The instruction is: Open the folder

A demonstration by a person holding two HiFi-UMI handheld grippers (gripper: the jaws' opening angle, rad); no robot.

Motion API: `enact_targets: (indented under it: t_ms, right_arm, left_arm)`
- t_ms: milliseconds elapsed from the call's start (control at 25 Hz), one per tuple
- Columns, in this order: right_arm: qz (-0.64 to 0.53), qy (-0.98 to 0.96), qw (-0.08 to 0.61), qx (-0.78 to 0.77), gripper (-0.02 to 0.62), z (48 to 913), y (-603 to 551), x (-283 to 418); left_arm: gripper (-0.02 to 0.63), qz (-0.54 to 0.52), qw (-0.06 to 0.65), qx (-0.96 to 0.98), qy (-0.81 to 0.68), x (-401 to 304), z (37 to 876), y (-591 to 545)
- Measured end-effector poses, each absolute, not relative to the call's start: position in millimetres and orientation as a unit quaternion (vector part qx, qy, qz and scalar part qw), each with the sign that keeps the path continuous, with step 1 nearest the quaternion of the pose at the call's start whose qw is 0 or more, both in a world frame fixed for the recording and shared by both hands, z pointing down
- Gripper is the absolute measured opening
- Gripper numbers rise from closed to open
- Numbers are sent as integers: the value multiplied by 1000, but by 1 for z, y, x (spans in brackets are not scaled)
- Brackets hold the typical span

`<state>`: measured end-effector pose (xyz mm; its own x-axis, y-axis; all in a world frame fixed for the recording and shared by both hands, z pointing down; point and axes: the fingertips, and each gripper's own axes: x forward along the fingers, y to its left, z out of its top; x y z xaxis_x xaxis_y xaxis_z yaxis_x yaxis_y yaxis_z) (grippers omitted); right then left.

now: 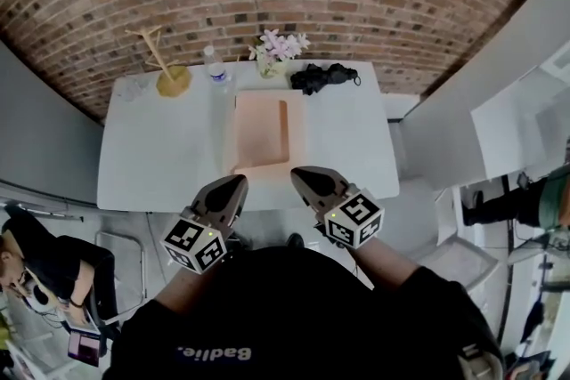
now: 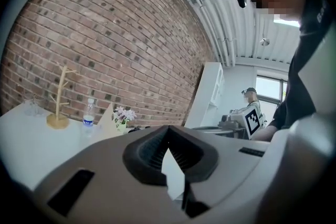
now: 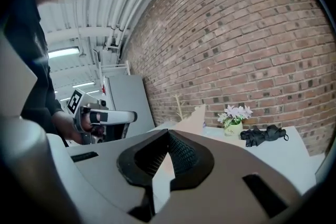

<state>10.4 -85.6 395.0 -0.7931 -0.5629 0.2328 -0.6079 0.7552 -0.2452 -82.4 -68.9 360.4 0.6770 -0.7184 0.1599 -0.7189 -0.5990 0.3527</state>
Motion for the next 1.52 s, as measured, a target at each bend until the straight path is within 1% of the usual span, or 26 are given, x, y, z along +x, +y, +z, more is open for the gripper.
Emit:
enact_targets:
  t_ms: [200, 400, 640, 920, 1520]
  right_arm:
    - [147, -942, 54, 297, 28, 368, -71, 0]
    - [136, -949, 43, 282, 28, 359, -61, -4]
    - [130, -952, 46, 274, 28, 359, -52, -8]
    - [133, -952, 47, 272, 28, 363, -48, -10]
    - [135, -951, 51, 274, 28, 365, -47, -12]
  left_arm:
    - [3, -4, 187, 905, -381, -67, 347, -57]
    - [3, 5, 180, 914, -364, -58, 351, -49]
    - [3, 34, 193, 912, -359, -58, 357, -40]
    - [2, 26, 177, 918, -355, -58, 361, -38]
    - [3, 29, 183, 917, -355, -59, 363, -39]
